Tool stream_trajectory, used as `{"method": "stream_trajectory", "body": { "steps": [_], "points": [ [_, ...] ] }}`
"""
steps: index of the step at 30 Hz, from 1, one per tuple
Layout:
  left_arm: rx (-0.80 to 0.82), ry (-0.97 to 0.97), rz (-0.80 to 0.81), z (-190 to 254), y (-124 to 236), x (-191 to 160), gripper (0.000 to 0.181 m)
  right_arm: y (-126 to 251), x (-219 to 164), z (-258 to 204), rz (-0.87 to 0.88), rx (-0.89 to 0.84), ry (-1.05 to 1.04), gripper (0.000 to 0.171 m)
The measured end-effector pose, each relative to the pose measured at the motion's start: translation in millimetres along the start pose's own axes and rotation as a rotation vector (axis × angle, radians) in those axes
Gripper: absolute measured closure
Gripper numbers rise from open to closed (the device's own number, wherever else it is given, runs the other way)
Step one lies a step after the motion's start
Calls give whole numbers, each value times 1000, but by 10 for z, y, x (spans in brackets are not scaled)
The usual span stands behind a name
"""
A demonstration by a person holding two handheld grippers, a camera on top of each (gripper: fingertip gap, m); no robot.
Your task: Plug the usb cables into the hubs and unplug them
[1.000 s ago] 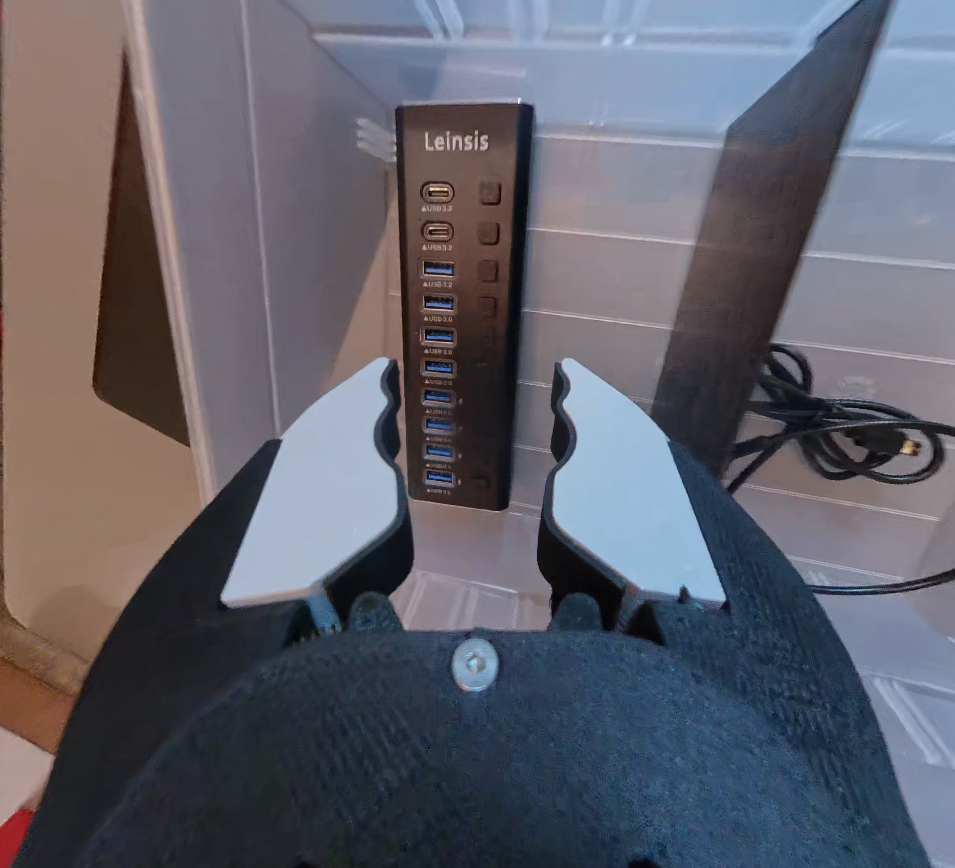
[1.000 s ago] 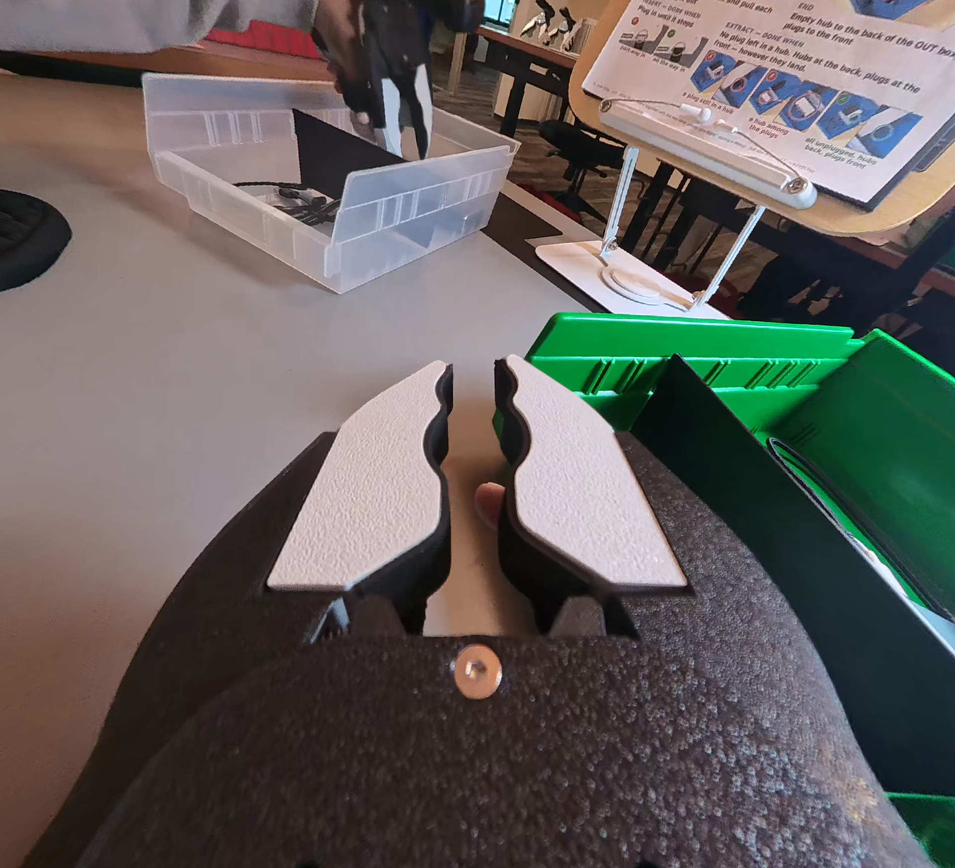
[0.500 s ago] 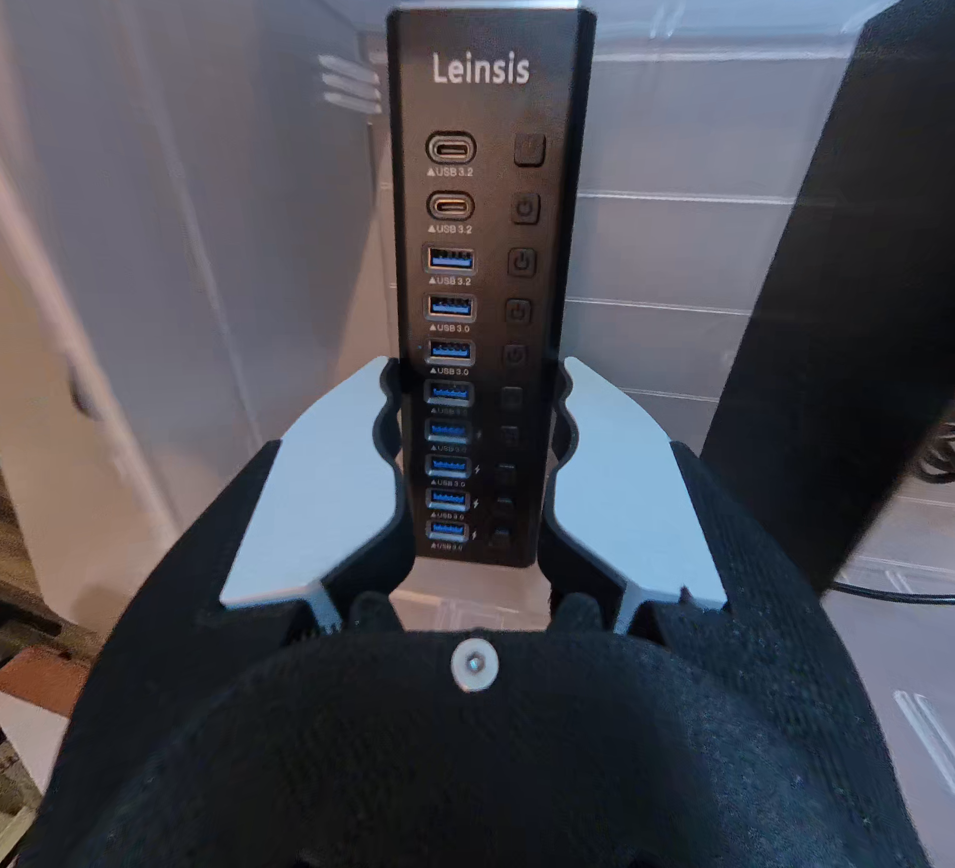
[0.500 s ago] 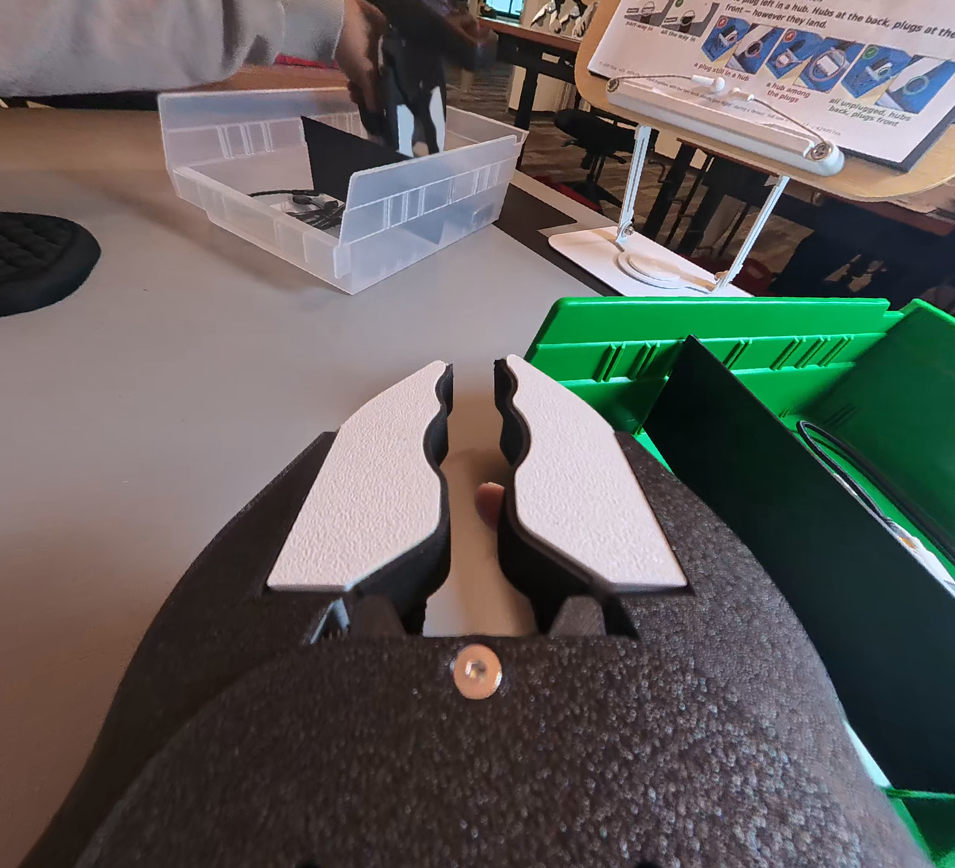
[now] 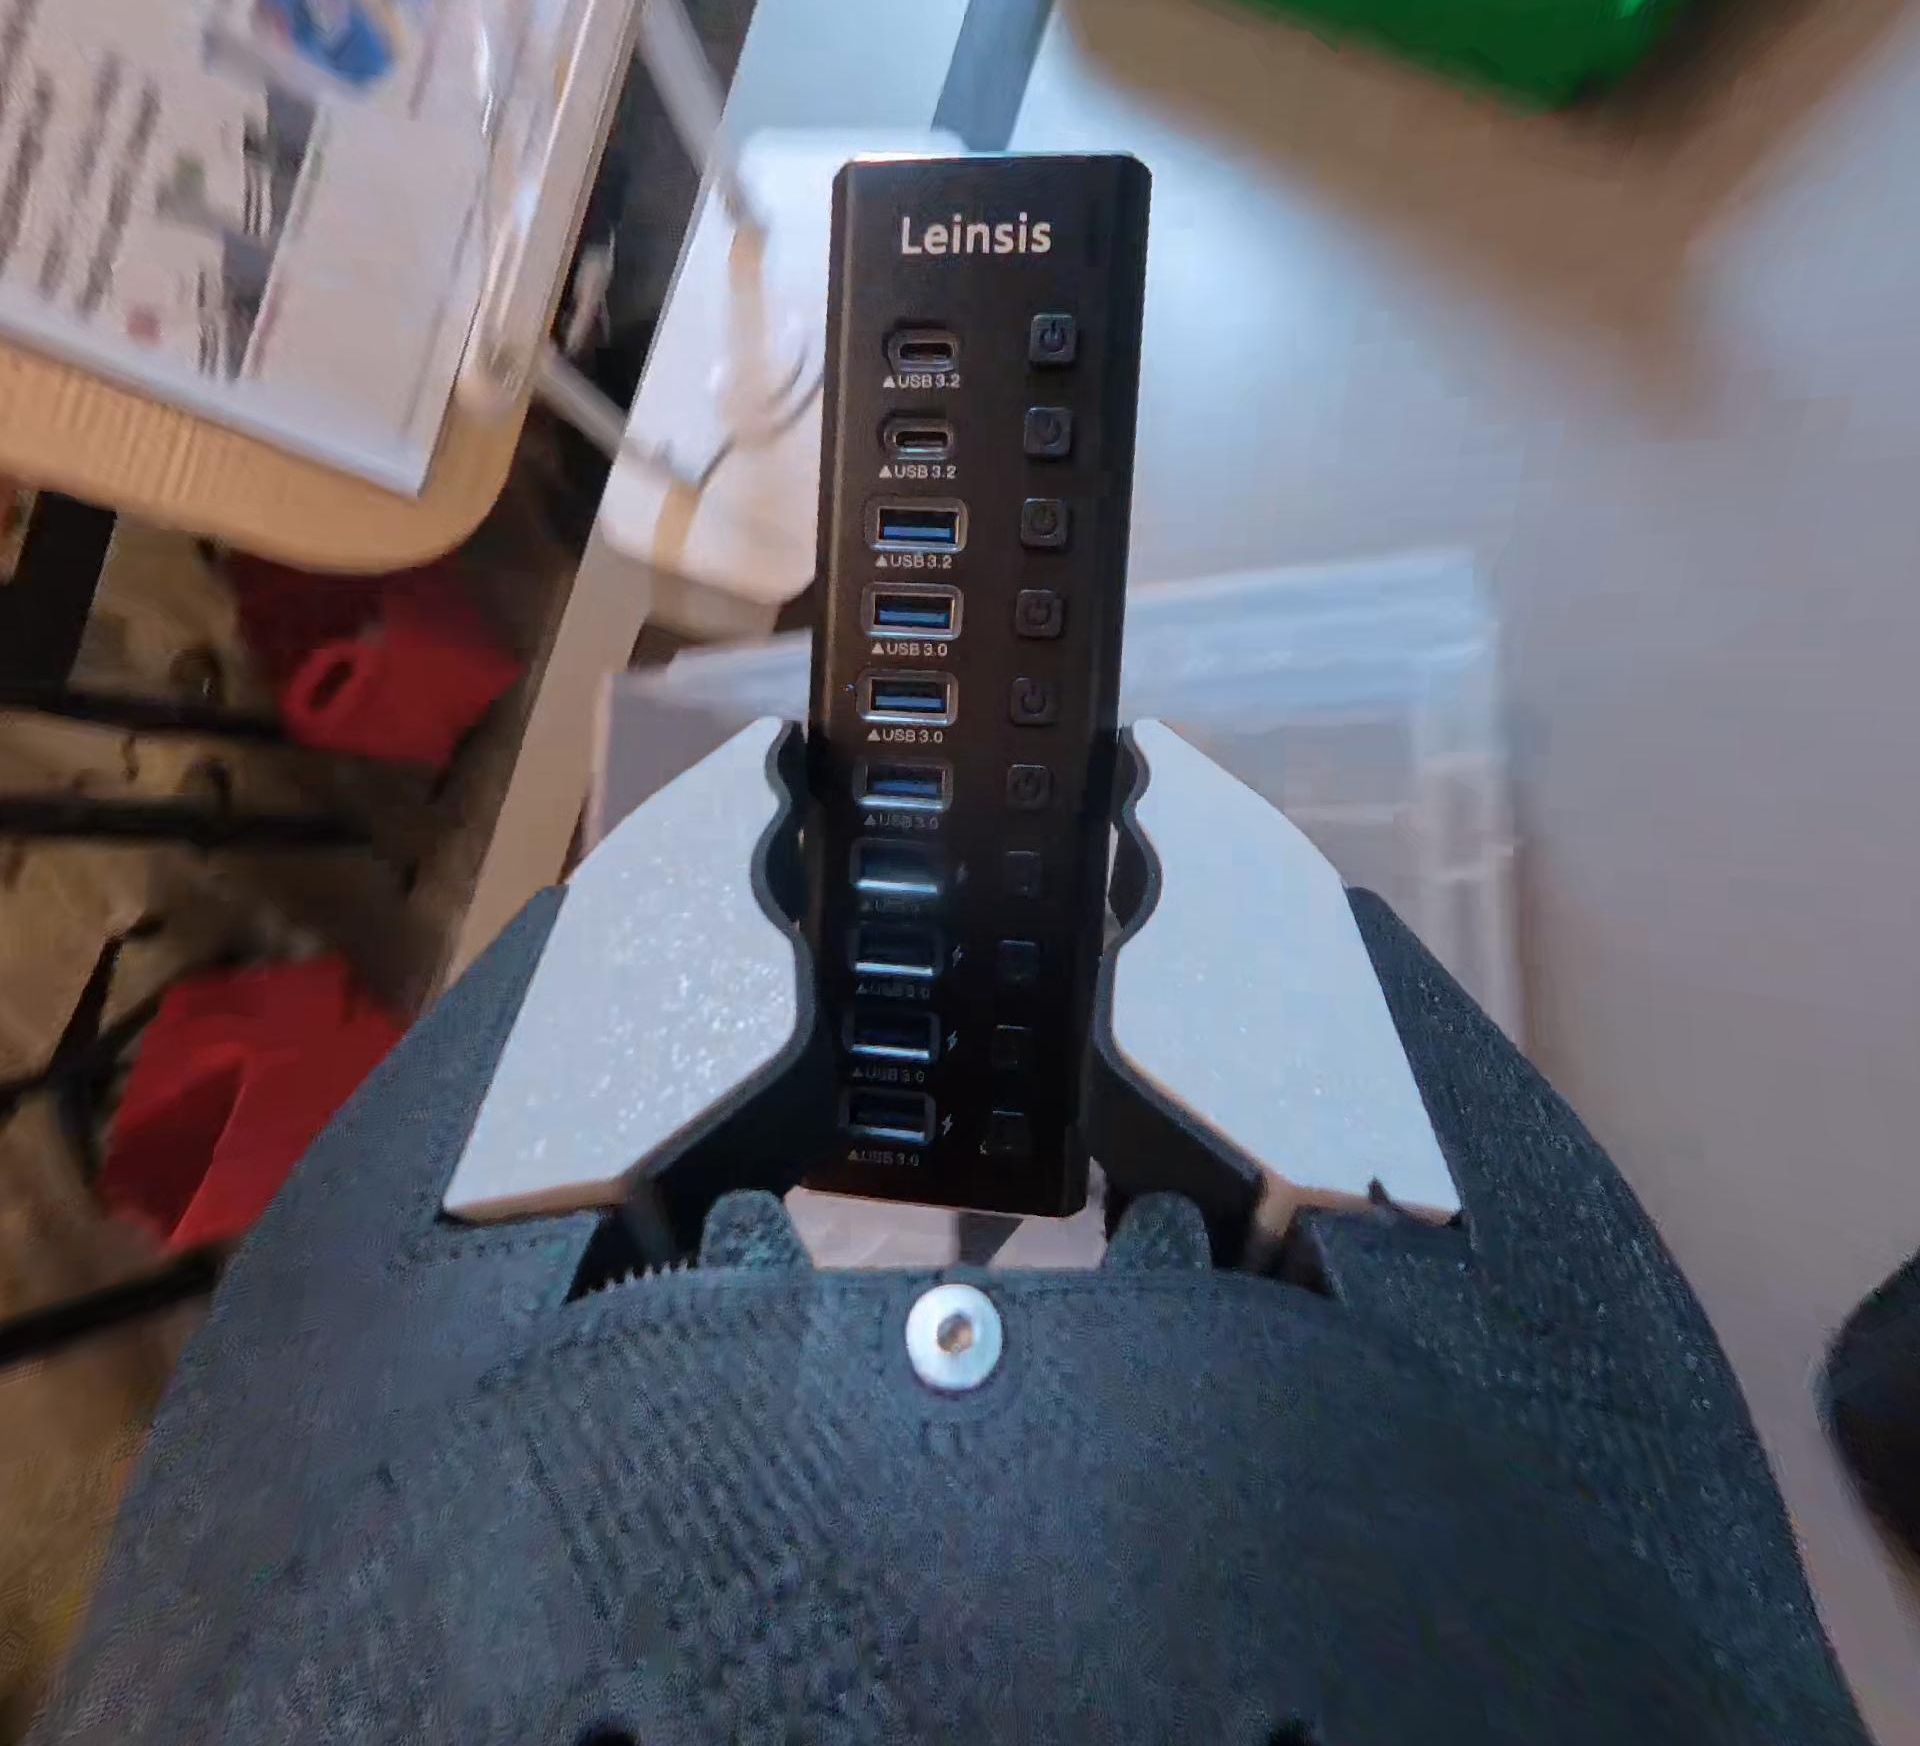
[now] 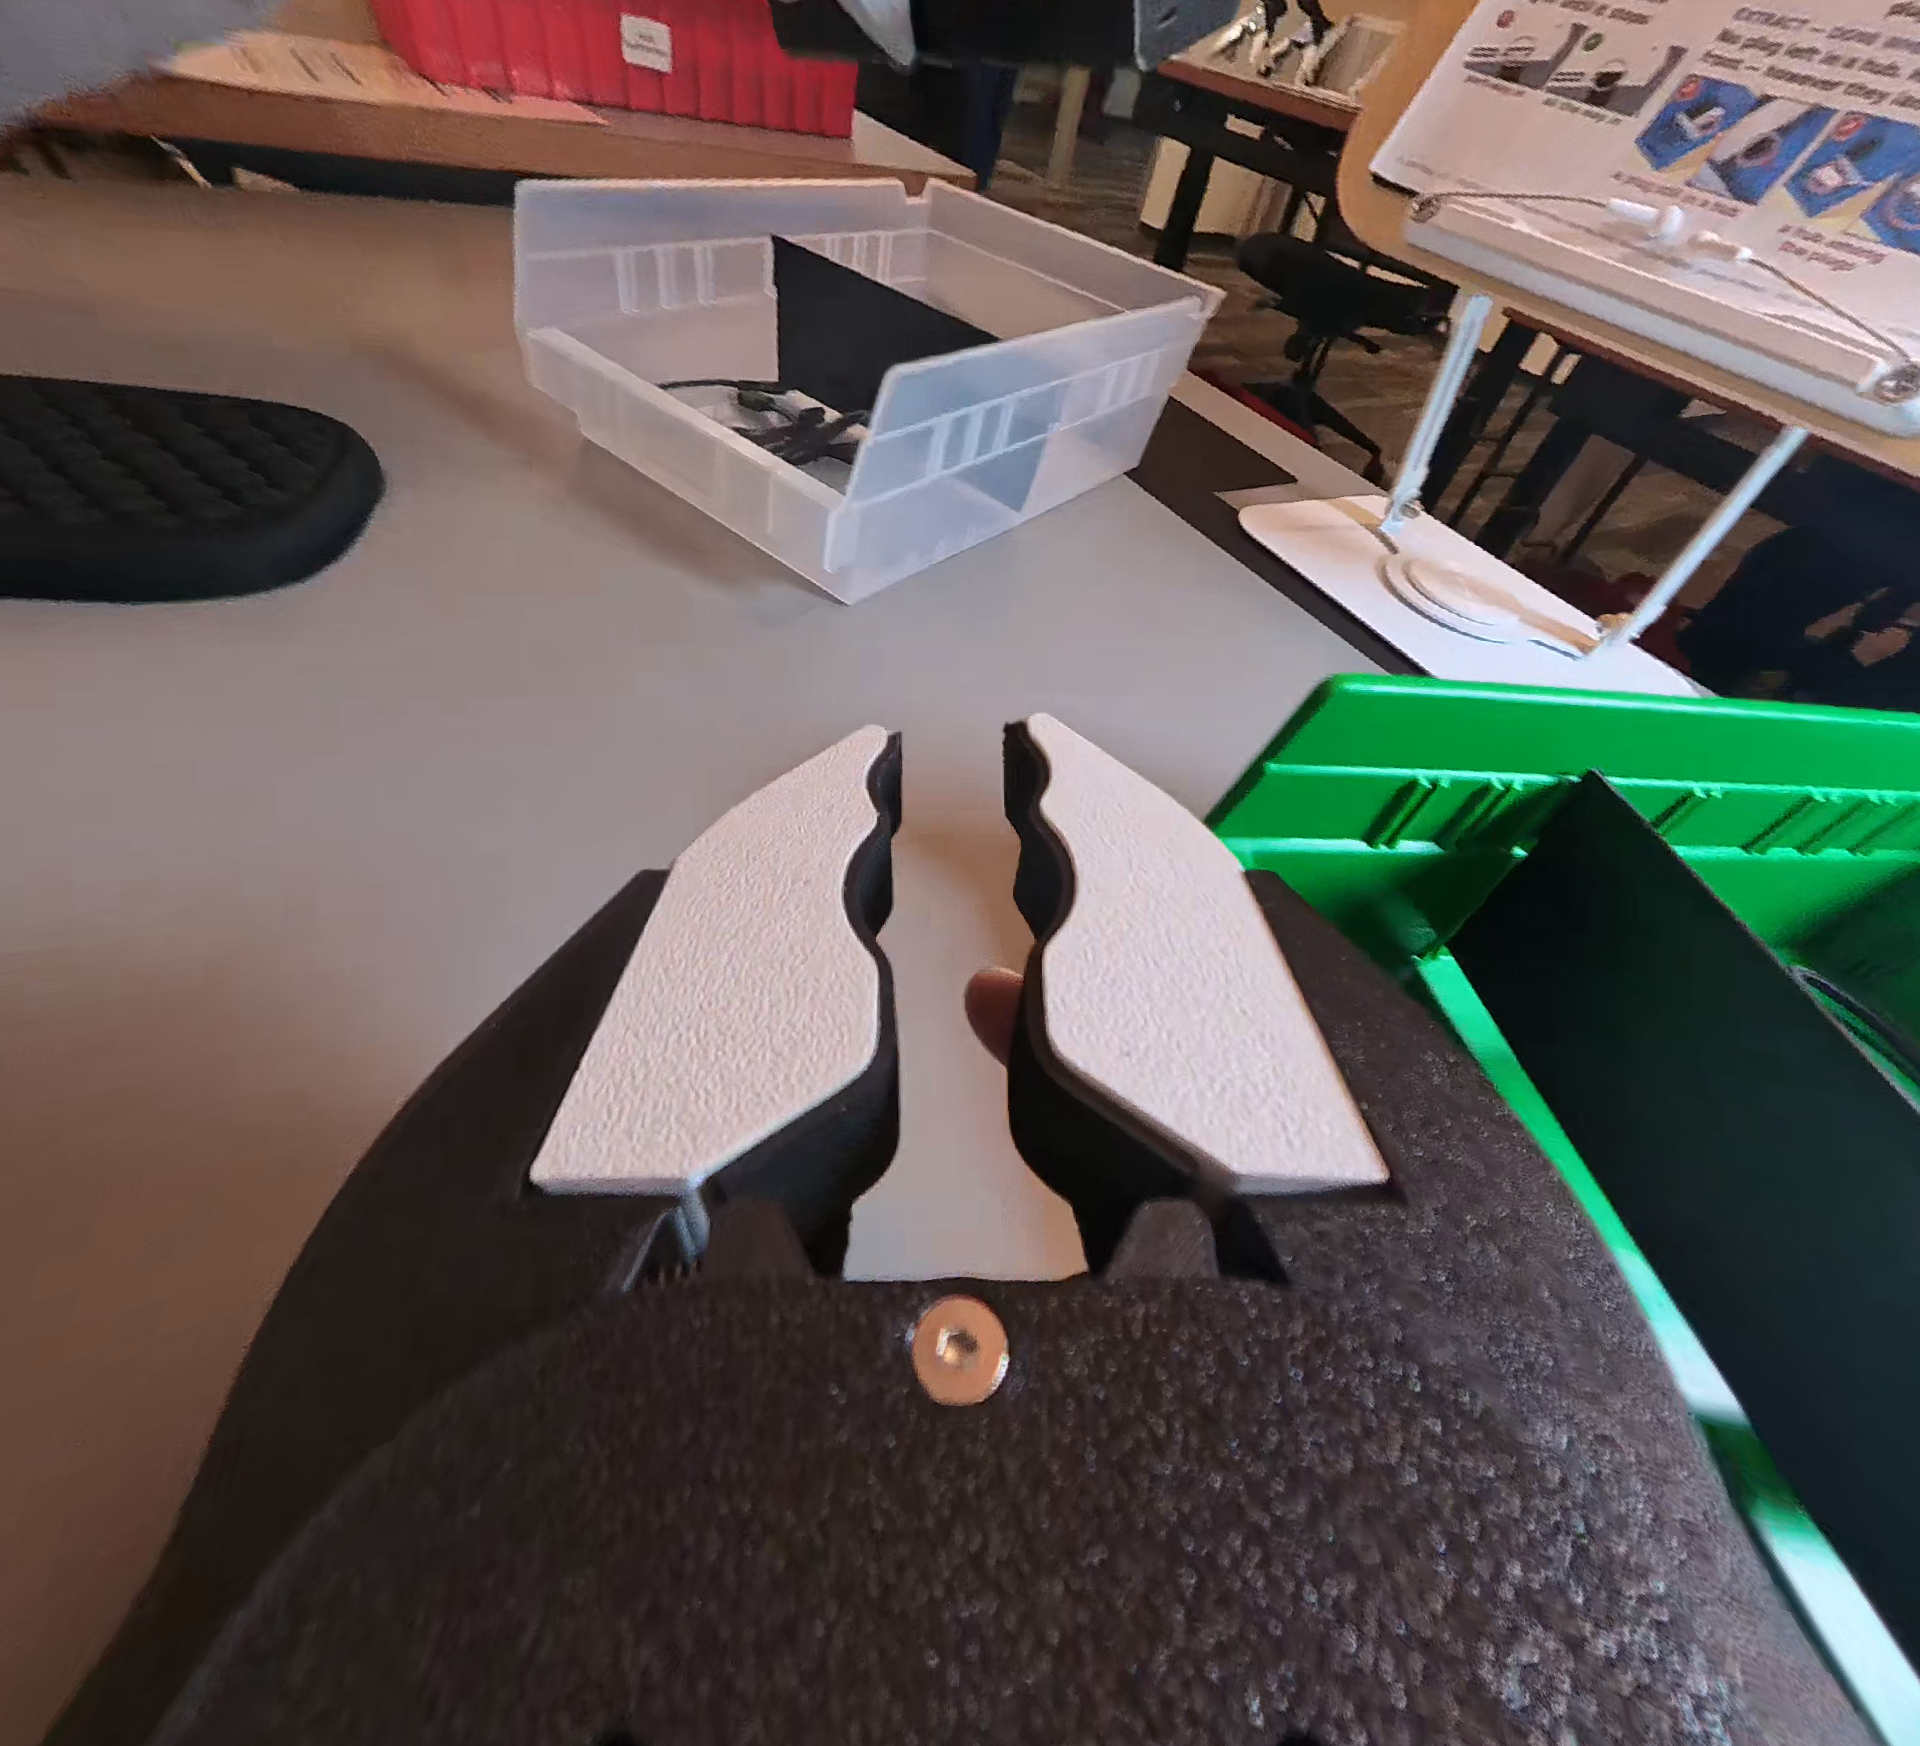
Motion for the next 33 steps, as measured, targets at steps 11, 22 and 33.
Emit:
{"method": "stream_trajectory", "body": {
  "steps": [11,22,33],
  "points": [
    [-349,0,570,2188,-242,1109,124,-285,329,-870,93,428,-327,88],
    [-395,94,614,2381,-423,911,125,-348,91,-904,39,505,-289,103],
    [-388,197,676,2255,-380,876,116,-192,49,-750,38,503,-267,111]
  ]
}}
Point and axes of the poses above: each gripper's, where its closed fingertips meet, y back along the fingers, x out of its top, z = x × y across the jaws, the point moved 4 cm from there along y, back along the fingers, and after that the axes turned 8 degrees about -y, right-handed, at the moved point
